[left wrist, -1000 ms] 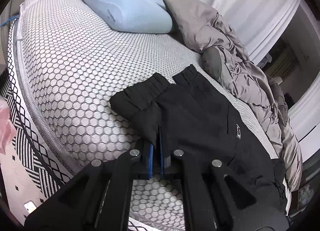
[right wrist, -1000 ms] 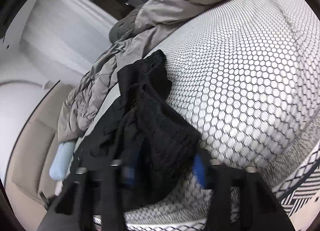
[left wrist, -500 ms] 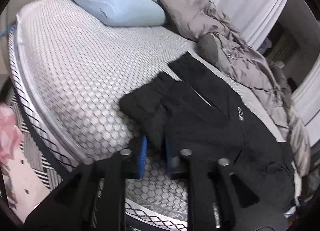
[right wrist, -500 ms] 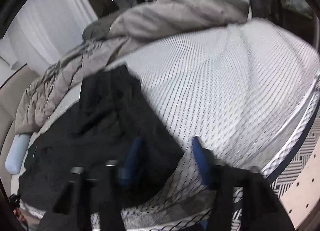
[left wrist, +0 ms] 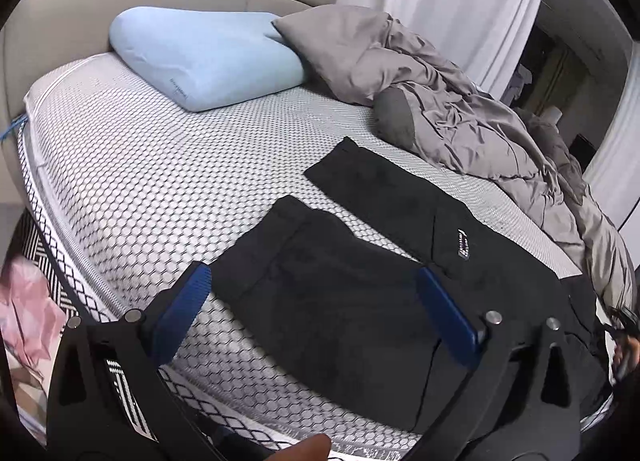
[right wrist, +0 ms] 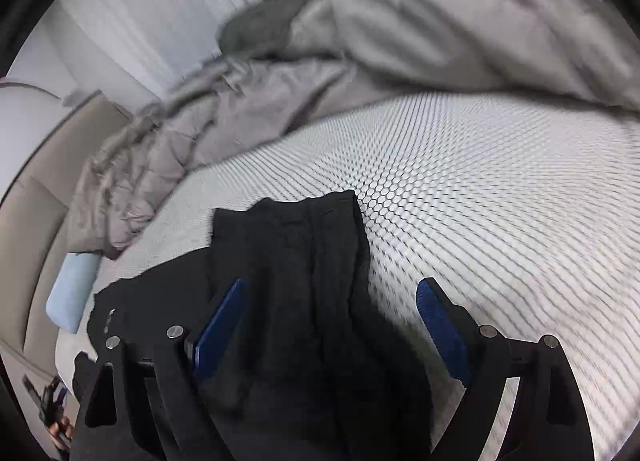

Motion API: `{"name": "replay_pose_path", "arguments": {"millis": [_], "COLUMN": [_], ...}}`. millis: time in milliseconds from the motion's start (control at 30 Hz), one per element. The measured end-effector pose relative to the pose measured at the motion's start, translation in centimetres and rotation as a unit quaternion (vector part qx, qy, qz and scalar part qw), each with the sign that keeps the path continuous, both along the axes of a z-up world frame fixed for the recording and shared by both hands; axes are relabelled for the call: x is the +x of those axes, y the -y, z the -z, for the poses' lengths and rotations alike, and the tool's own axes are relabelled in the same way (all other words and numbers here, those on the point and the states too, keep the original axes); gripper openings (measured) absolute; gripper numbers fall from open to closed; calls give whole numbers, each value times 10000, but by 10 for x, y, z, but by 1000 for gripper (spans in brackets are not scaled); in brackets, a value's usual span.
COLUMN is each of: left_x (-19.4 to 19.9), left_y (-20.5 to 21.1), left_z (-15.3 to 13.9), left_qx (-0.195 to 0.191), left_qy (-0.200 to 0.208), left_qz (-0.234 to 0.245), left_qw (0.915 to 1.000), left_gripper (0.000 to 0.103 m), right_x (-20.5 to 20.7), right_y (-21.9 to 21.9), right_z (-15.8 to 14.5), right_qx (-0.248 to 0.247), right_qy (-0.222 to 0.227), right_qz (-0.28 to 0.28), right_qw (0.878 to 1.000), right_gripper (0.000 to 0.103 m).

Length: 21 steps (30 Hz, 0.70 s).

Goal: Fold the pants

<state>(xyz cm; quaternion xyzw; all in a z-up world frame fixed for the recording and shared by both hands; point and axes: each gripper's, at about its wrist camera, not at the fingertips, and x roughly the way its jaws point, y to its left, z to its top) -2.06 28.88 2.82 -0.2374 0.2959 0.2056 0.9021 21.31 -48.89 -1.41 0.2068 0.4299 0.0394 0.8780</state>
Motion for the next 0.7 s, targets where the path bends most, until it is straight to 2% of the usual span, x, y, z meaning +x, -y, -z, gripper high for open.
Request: {"name": "replay_pose_path", "arguments": {"millis": [67,133,167,200,233,267,300,367,400,433,500,567,633,667,700], "left_x": [4,8,10,12,14,16,18,21,23,25,25,20,9,5,-1], "left_y": [2,2,1,-1,-4,-6,-9,-14,-16,-19,-22,-24,-25,-26,-28], "left_z": [-2,-4,-5,-4,-2,-1,2,4,6,8,10,10,9,10,12], "left_qx": [37,91,114,114,102,79,57,39,13,-20,-97,-127,-85,-83,-117], "left_qy": [-14,-33,-45,-46,-51,-55,-52,-44,-41,-39,-20,2,60,72,108], "left_qz": [29,24,-9,-26,-42,-62,-78,-109,-133,-151,-191,-199,-230,-252,-264], "left_qw": [10000,10000,9999,9999,9999,9999,9999,9999,9999,9999,9998,9997,9997,9996,9995], "left_gripper": [102,102,102,102,102,102,102,102,102,102,102,102,102,102,102], "right_x": [32,64,72,78,80,79,78,73,70,74,81,69,35,12,-16], "right_y": [3,5,4,0,-8,-16,-24,-30,-32,-30,-22,-17,-17,-19,-18], "right_z": [17,36,40,39,34,24,11,-8,-12,-10,3,1,-12,-20,-27], "right_qx": [12,396,599,574,316,-76,-459,-1134,-1742,-2039,-2086,-1859,-1651,-1488,-1266], "right_qy": [-361,-794,-866,-840,-768,-550,-234,102,166,80,-347,-315,130,434,783], "right_qz": [26,-76,-133,-231,-357,-431,-477,-203,42,239,456,636,749,767,744], "right_qw": [9993,9960,9944,9945,9959,9975,9975,9933,9846,9787,9763,9800,9834,9849,9861], "right_gripper": [88,88,79,49,36,16,9,9,10,11,19,22,44,68,88]}}
